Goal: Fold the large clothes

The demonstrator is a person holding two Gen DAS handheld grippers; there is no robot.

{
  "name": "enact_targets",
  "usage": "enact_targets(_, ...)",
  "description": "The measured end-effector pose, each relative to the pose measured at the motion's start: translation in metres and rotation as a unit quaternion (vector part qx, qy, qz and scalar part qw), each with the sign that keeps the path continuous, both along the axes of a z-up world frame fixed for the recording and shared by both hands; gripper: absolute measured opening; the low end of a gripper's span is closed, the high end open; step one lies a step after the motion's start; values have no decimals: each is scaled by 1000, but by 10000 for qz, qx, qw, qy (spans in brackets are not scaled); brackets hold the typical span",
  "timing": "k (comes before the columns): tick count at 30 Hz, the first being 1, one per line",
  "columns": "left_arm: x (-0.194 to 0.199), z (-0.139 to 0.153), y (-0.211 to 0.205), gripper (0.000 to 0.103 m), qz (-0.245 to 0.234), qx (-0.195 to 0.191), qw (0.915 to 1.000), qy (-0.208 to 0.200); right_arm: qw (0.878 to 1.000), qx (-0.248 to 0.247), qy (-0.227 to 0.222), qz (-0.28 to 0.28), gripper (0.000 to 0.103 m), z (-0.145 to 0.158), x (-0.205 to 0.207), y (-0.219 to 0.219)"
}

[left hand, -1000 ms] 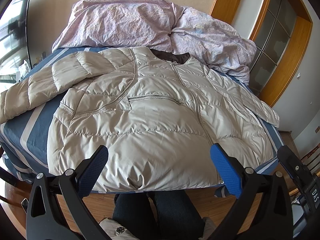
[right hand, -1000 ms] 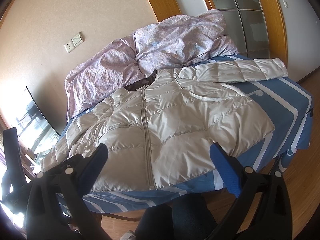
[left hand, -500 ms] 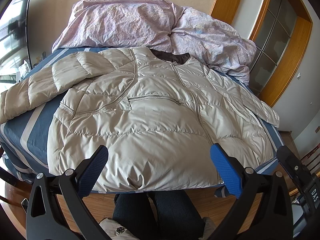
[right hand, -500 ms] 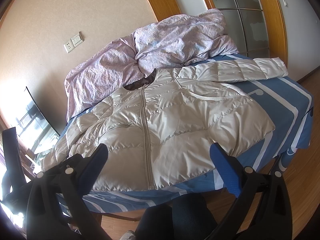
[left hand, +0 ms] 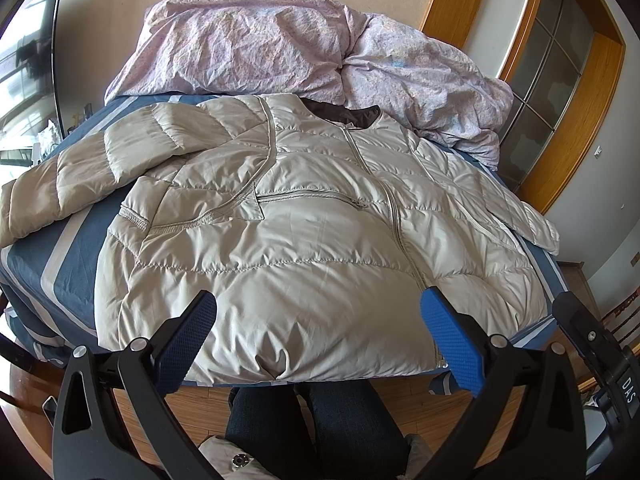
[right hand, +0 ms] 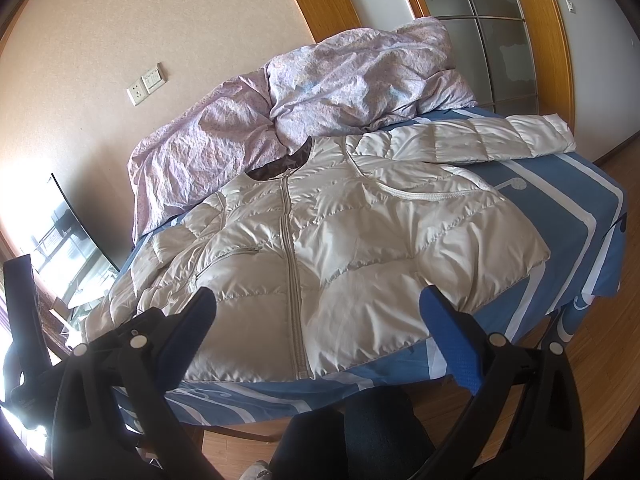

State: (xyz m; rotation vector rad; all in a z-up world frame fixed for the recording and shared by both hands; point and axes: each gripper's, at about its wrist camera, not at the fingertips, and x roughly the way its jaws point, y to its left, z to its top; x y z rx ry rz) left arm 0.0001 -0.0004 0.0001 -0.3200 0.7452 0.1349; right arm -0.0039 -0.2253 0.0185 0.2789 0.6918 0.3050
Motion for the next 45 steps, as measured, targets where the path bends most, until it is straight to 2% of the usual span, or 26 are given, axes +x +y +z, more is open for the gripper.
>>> enact_targets(25,0,0,0,102,13,12,10000,11,10000,0,28,-2,101,0,4,7)
enact_targets(26,-2,9,5,102,17,14,10000,20,10000,1,45,-6,101,-1,5,7)
enact_targets(31,6,9,16,102,29,14,10000,76,9999,-4,98,-97,101,-3,19,4)
enact_targets(34,27,-3,22,102,17,21,9999,161,9995,75,230,-202,101,-6,44,-8)
enact_targets(38,44,-8,26,102,-47,-39,9997,251,9971,179,379,-637,101,-7,90,-40)
enact_targets(45,75,-19,52,102,-185,-764,9961,389,9799,660,919,-1644,101,-20,175,-130)
